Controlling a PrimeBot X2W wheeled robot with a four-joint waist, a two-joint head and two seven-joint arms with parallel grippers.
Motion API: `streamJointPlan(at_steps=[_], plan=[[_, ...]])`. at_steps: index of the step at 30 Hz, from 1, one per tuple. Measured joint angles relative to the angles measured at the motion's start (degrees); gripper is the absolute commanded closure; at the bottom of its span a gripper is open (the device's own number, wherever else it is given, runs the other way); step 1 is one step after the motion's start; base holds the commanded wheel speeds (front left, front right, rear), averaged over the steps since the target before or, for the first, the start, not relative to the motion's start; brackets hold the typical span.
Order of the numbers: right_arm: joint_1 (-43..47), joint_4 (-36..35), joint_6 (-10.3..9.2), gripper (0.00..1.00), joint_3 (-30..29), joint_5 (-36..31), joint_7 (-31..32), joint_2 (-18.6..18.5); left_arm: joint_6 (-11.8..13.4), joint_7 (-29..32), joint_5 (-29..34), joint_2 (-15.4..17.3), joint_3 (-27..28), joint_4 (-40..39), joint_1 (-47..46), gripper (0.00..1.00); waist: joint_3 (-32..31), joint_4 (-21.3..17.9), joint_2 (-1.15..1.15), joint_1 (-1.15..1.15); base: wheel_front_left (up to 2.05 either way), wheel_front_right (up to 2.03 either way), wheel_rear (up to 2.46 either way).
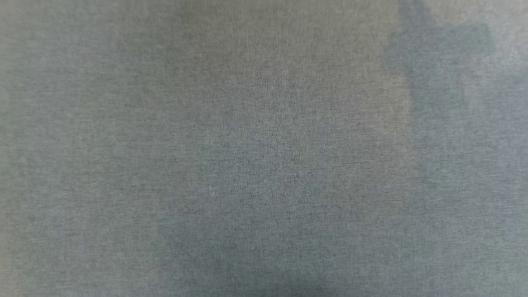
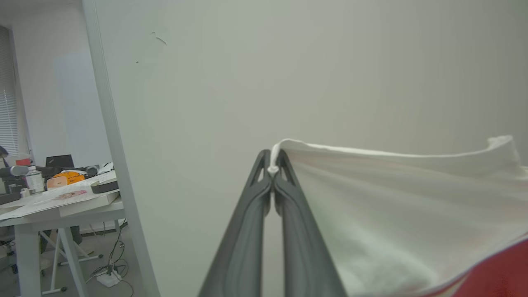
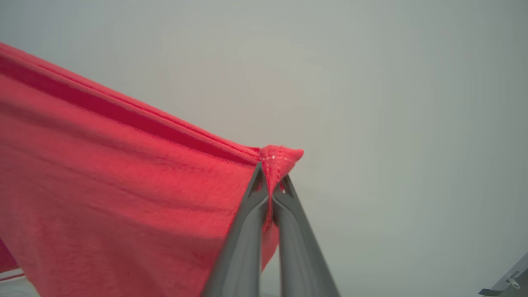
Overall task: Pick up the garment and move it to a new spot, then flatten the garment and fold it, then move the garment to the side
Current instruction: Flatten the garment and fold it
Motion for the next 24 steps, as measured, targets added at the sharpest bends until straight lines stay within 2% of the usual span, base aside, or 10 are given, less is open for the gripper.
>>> streamJointPlan(at_steps=[5,10,18,24], plan=[[-8.7,9.2,0.0,1.0,-2.1,-4.1,-6.0,3.2,-1.5,-3.1,3.5,-1.0,-2.3,9.0,-8.5,1.0,4.3,-0.4,0.0,0.0,0.0,0.0,0.0],[-13.4,16.2,0.0,1.0,-3.0,-7.9,-12.5,4.9,-2.7,-7.6,4.4,-2.3,-3.8,16.0,-13.0,1.0,8.3,-0.6,0.0,0.0,0.0,0.0,0.0],[-14.2,24.7,-0.01,1.0,-3.2,-10.7,-20.9,5.9,-3.7,-12.2,4.0,-4.9,-6.3,22.9,-12.5,1.0,12.0,0.0,0.0,0.0,0.0,0.0,0.0],[-12.9,28.1,-0.02,1.0,-0.2,-11.0,-26.2,8.0,-3.8,-13.4,2.4,-6.0,-8.3,23.3,-6.0,1.0,11.8,0.7,0.0,-0.01,0.0,0.0,0.0]])
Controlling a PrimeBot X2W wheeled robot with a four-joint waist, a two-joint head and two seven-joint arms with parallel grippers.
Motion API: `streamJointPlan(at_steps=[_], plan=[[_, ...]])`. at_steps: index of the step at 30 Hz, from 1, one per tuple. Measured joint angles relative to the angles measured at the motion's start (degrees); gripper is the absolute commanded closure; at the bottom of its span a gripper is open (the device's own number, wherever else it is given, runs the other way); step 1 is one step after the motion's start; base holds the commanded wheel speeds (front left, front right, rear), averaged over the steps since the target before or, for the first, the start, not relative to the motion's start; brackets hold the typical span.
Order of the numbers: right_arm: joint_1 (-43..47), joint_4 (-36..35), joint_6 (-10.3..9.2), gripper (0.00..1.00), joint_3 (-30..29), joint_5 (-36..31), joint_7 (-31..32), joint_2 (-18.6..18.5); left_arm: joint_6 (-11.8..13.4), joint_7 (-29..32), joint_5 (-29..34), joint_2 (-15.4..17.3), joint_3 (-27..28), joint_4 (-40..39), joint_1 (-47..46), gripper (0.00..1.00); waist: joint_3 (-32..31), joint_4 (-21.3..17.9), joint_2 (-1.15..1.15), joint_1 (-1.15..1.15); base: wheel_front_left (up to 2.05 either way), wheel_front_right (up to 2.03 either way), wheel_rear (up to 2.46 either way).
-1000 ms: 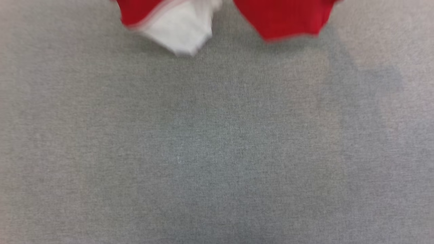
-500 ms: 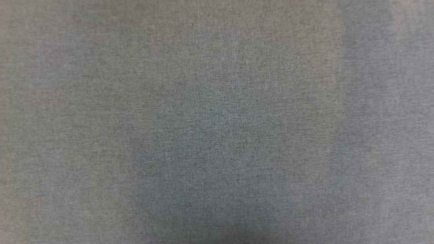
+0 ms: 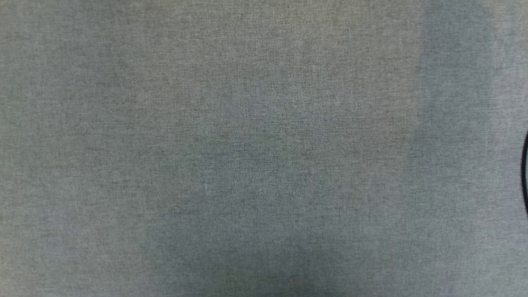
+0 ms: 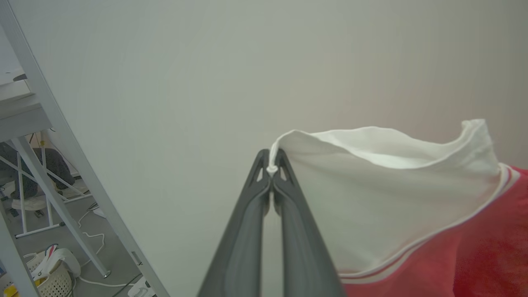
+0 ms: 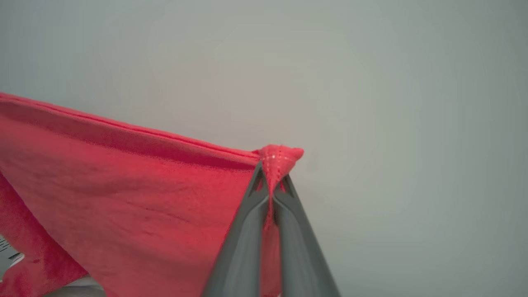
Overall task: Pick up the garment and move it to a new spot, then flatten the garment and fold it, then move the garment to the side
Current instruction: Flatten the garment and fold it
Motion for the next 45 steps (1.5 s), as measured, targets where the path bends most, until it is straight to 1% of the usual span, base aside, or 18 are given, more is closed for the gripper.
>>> streamJointPlan(at_steps=[4,8,12,14,17,18,21,23,25,29,33,38,42,45], plan=[[3.6,0.2,-0.01,1.0,3.9,0.0,-1.9,1.1,0.0,-0.2,-2.9,-0.4,-1.0,-2.2,6.2,1.0,-1.4,0.1,0.0,0.0,0.0,0.0,0.0],[10.2,0.2,-0.01,1.0,8.3,1.6,-2.4,1.6,0.0,-0.2,-4.6,-0.2,-0.9,-6.4,14.6,1.0,-3.6,0.4,0.0,0.0,0.0,0.0,0.0],[18.1,0.0,-0.01,1.0,12.5,5.6,-2.5,1.3,0.0,-0.2,-5.8,0.0,-1.3,-10.6,25.7,1.0,-6.7,0.7,0.0,0.0,0.0,0.0,0.0],[22.7,-0.3,-0.02,1.0,15.5,8.4,-2.5,0.6,0.0,-0.2,-6.0,0.0,-1.4,-12.9,32.3,1.0,-8.6,0.9,0.0,-0.01,0.0,0.0,0.0],[30.3,-0.7,-0.02,1.0,21.6,13.9,-2.3,-1.2,0.0,-0.2,-6.0,0.1,-0.6,-17.3,42.5,1.0,-11.9,1.2,0.0,-0.01,0.0,0.0,0.0],[31.7,-1.0,-0.02,1.0,23.0,15.1,-2.0,-1.8,0.0,-0.2,-6.0,0.1,-0.5,-18.2,44.7,1.0,-12.6,1.3,0.0,-0.01,0.0,0.0,0.0],[38.0,-3.4,-0.02,1.0,28.9,20.9,-0.6,-5.2,0.1,-0.2,-6.2,0.7,-0.1,-21.5,55.1,1.0,-16.0,1.7,0.0,-0.02,0.0,0.0,0.0],[41.5,-5.7,-0.02,1.0,32.1,25.1,0.1,-7.6,0.7,-0.2,-6.9,1.4,0.2,-23.3,61.6,1.0,-18.3,2.0,0.0,-0.02,0.0,0.0,0.0],[45.2,-8.8,-0.04,1.0,35.7,29.7,1.0,-10.5,2.1,-0.2,-7.9,2.4,0.9,-26.6,69.6,1.0,-21.5,2.5,0.0,-0.02,0.0,0.0,0.0],[48.9,-11.2,-0.04,1.0,38.5,34.6,1.6,-13.0,4.3,-0.2,-9.8,4.2,2.2,-31.6,79.3,1.0,-25.4,3.1,0.0,-0.02,0.0,0.0,0.0],[53.0,-11.7,-0.04,1.0,40.1,37.9,2.5,-14.8,5.6,-0.1,-10.9,5.8,2.0,-36.4,88.0,1.0,-29.0,3.8,0.0,-0.02,0.0,0.0,0.0],[57.5,-12.4,-0.04,1.0,40.6,41.4,3.3,-16.4,7.7,1.8,-11.8,7.6,0.9,-42.3,95.7,1.0,-32.8,4.7,0.0,-0.02,0.0,0.0,0.0],[61.9,-14.0,-0.04,1.0,41.2,44.0,4.7,-17.8,9.6,3.7,-12.3,9.3,-0.6,-47.5,101.6,1.0,-36.1,5.4,0.0,-0.02,0.0,0.0,0.0],[65.3,-15.6,-0.04,1.0,41.0,46.2,5.4,-19.0,10.5,5.0,-12.6,10.3,-1.4,-51.1,105.4,1.0,-38.2,5.8,0.0,-0.02,0.0,0.0,0.0]])
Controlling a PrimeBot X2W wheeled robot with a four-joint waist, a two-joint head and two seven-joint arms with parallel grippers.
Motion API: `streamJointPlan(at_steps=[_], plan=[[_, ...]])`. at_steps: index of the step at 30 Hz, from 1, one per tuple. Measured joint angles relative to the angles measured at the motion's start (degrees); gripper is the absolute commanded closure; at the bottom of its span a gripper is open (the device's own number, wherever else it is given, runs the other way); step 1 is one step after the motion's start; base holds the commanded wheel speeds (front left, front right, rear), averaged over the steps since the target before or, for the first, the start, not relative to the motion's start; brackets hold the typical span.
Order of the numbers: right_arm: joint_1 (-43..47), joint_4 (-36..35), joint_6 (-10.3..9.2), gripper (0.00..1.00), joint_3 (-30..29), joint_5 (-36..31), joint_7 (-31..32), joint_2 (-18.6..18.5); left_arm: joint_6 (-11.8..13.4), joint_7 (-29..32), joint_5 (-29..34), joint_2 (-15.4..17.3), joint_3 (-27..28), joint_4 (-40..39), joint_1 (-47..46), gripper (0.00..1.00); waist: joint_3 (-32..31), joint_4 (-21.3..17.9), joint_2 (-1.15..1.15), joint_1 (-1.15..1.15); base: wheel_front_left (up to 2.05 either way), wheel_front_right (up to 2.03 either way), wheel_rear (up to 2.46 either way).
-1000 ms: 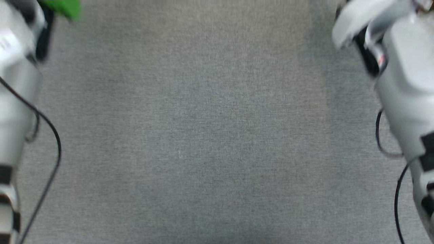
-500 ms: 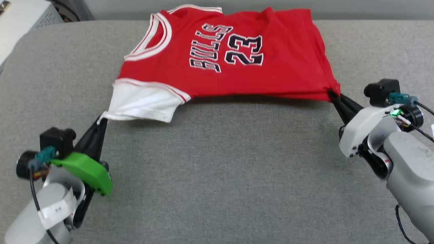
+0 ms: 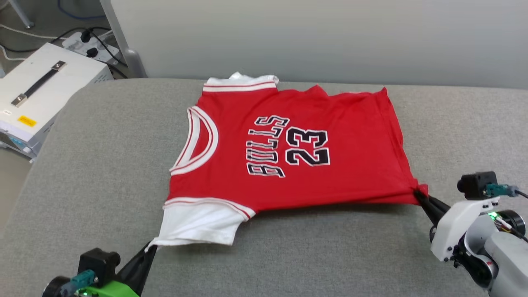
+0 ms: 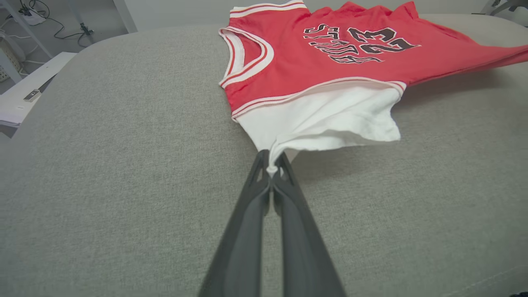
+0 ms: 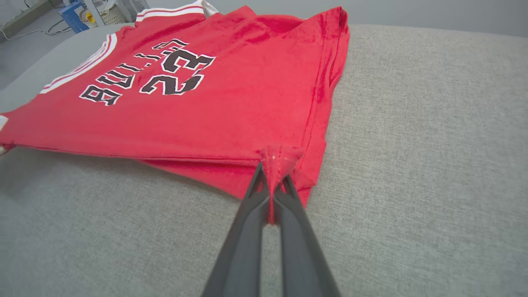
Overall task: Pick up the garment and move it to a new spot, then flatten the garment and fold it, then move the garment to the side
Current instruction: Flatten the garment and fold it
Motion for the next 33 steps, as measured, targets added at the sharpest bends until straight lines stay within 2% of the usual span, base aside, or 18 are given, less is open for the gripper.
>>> streamJointPlan(at_steps=[5,15,19,26,33], plan=[[5.8,-3.9,0.0,1.0,-0.6,3.0,1.9,-2.4,1.7,1.4,-0.6,2.0,-0.6,-4.8,4.9,1.0,-3.3,0.6,0.0,0.0,0.0,0.0,0.0],[19.3,-15.1,0.0,1.0,-1.3,6.0,6.8,-8.5,2.4,3.4,-1.5,6.2,-2.5,-12.7,13.4,1.0,-7.0,1.2,0.0,0.0,0.0,0.0,0.0],[22.2,-18.9,-0.01,1.0,-3.3,6.0,7.9,-10.2,2.6,2.4,-1.5,7.1,-2.2,-13.1,14.4,1.0,-6.7,1.1,0.0,0.0,0.0,0.0,0.0],[22.0,-23.8,0.0,1.0,-9.6,4.7,9.2,-10.4,1.8,0.0,-0.3,7.1,-0.1,-11.0,8.9,1.0,-4.1,0.9,0.0,0.0,0.0,0.0,0.0],[20.4,-25.4,-0.01,1.0,-14.4,1.0,12.4,-8.2,-0.1,1.7,1.9,4.6,-0.5,-7.9,-1.3,1.0,-1.0,0.9,0.0,0.01,0.0,0.0,0.0]])
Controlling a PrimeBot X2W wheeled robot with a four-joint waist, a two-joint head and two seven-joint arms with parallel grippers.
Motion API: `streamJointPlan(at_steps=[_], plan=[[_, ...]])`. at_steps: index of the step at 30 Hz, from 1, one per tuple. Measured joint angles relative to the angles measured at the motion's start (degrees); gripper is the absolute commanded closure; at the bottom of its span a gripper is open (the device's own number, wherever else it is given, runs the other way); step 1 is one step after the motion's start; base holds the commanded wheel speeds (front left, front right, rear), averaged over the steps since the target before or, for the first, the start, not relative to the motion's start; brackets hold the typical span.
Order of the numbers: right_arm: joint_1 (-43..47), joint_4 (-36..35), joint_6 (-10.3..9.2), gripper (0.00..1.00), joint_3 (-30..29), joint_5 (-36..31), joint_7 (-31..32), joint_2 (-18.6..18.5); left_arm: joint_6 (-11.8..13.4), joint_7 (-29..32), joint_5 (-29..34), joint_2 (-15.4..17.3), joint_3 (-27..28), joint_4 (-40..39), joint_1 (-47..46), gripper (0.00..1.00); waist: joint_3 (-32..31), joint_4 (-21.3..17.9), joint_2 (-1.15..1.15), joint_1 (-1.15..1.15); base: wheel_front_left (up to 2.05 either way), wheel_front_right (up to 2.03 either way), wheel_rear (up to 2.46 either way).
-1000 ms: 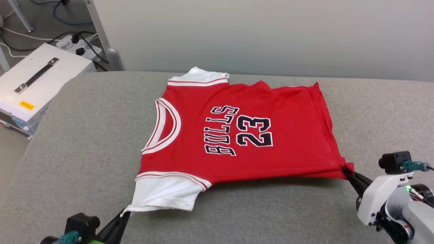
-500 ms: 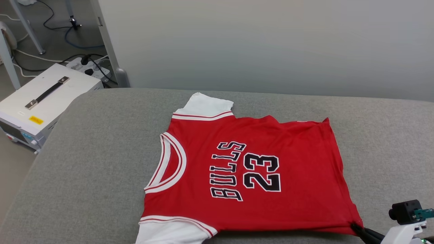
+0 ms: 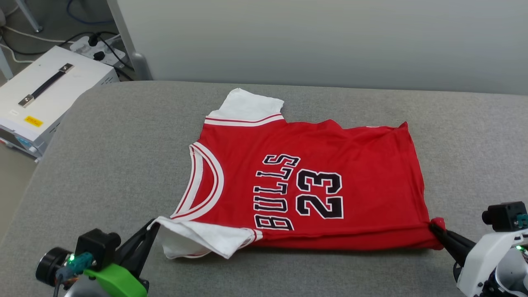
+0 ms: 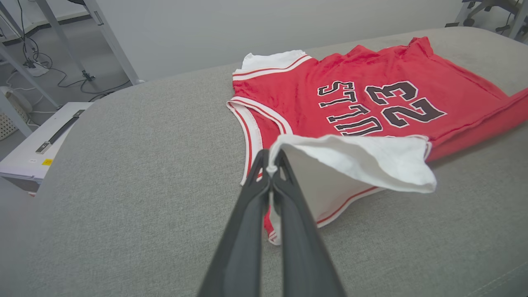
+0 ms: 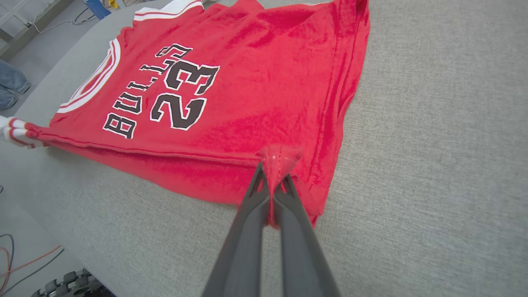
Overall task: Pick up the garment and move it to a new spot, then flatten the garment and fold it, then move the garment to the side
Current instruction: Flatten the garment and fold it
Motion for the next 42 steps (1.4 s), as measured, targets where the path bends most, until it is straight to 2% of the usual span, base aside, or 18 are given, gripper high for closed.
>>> streamJointPlan(at_steps=[10,19,29,30,31,32,39,42], plan=[[-6.0,1.9,0.0,1.0,-5.1,-6.6,4.9,5.1,-4.2,3.8,1.8,-4.0,-1.4,8.7,-13.6,1.0,5.0,-0.6,0.0,0.0,0.0,0.0,0.0],[-12.4,5.4,0.0,1.0,-6.4,-12.5,8.7,9.3,-7.8,7.2,2.0,-5.8,-3.0,18.2,-23.5,1.0,10.0,-1.5,0.0,0.0,0.0,0.0,0.0],[-15.3,10.5,0.0,1.0,-6.4,-14.9,9.2,12.7,-8.9,5.7,3.2,-9.0,-5.7,27.5,-27.9,1.0,12.8,-2.7,0.0,0.01,0.0,0.0,0.0],[-15.4,10.6,0.0,0.57,-6.2,-15.3,8.9,12.6,-8.9,5.2,4.0,-9.1,-5.9,28.2,-28.3,0.59,12.8,-2.7,0.0,0.01,0.0,0.0,0.0],[-15.6,10.7,0.0,0.0,-6.2,-16.4,8.3,12.6,-8.8,4.2,5.0,-9.3,-6.0,29.0,-28.7,0.37,12.9,-2.6,0.0,0.01,0.0,0.0,0.0],[-15.9,11.1,0.0,0.0,-6.3,-17.1,8.0,12.6,-8.8,3.7,5.3,-9.7,-6.0,30.0,-29.2,0.0,12.9,-2.6,0.0,0.01,0.0,0.0,0.0],[-16.4,10.5,0.0,0.0,-6.4,-18.8,6.9,12.7,-8.5,0.2,4.0,-12.1,-4.9,34.6,-29.7,0.0,11.3,-2.2,0.0,0.01,0.0,0.0,0.0],[-15.9,9.4,0.0,0.0,-6.7,-20.7,8.7,12.4,-8.0,-1.1,3.1,-12.6,-4.1,35.0,-29.5,0.0,9.9,-1.9,0.0,0.01,0.0,0.0,0.0]])
